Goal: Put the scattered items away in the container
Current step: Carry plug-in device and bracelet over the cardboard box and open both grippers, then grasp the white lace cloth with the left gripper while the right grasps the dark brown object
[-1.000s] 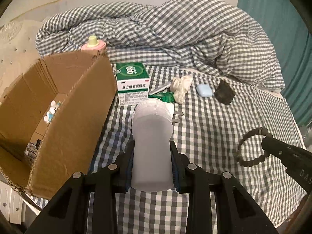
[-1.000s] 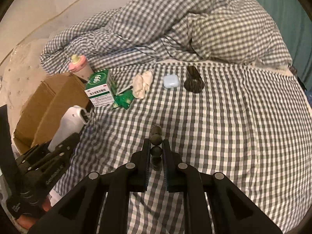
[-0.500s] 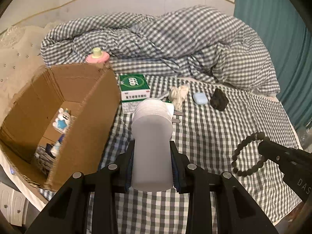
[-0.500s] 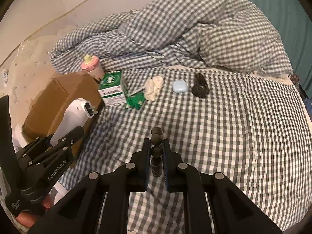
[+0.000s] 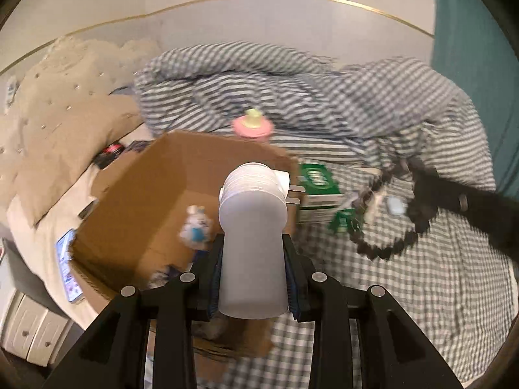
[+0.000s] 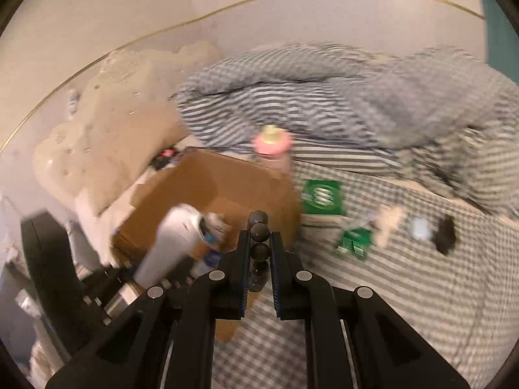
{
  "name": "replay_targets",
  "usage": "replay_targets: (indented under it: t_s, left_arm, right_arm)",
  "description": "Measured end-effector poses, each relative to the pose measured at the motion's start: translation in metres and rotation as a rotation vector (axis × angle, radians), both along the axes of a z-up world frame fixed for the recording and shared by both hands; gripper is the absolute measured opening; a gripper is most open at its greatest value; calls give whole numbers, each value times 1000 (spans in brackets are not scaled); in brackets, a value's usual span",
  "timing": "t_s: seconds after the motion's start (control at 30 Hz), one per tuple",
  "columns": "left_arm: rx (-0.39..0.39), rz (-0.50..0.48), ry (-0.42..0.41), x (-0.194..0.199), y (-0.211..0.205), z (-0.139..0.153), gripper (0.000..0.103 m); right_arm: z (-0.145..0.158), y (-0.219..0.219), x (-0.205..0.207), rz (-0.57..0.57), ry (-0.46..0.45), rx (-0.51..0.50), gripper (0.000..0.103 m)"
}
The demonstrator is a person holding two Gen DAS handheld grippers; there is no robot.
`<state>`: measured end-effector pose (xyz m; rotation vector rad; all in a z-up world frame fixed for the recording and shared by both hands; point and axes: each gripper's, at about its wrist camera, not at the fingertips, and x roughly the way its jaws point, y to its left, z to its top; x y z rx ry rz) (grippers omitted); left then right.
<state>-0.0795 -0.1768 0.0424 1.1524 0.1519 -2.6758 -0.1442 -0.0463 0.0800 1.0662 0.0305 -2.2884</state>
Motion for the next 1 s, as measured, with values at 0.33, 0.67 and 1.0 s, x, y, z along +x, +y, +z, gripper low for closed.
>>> replay_targets:
  t_s: [0.33, 0.67, 1.0]
  left_arm:
    - [23, 115, -42, -12, -53, -41, 103]
    - [37, 69, -45, -17, -31, -43, 103]
    - [29, -76, 6, -30, 60, -21, 103]
  right_arm:
    - [-20, -71, -46, 10, -35, -25, 87]
    - [-15, 3, -47, -95, -27, -35, 87]
    - [-1, 163, -46, -314, 0, -53, 87]
